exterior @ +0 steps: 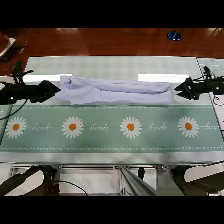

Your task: Fold the shirts.

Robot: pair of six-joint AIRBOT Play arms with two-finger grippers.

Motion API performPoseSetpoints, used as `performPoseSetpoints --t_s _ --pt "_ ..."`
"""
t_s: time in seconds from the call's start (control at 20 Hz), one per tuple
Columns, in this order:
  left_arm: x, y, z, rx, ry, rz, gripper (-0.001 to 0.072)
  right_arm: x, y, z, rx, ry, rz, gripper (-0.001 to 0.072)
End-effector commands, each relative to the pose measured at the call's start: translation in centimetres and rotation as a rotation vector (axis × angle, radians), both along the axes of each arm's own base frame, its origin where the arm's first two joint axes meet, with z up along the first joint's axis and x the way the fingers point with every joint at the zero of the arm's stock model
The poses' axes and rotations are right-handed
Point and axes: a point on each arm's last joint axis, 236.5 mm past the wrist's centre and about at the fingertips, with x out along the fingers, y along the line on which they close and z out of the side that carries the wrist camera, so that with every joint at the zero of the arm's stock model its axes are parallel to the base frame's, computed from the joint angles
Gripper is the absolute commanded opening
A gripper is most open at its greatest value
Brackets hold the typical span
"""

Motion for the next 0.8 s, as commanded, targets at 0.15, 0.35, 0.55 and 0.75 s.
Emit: performPoseSetpoints --t_s 0.15,0.35,0.55,0.75 --pt "-0.7 -6.5 0.0 0.002 -0.099 -0.092 0.0506 0.6 7.0 -2.6 0.041 0.038 0.094 0.0331" --pt "-0.6 -8.5 0.0 -0.015 -0.106 -0.122 0.0038 0.8 7.9 2.1 0.03 -0.055 0.209 0.0019" --pt "0.1 -11.0 0.7 0.021 -0.193 -0.17 0.003 -2.3 4.9 9.8 -0.108 -0.168 0.286 0.0019" --pt "-0.2 -19.2 0.1 0.008 -0.199 -0.335 0.0029 -8.4 4.0 15.5 -0.283 -0.271 0.26 0.0019"
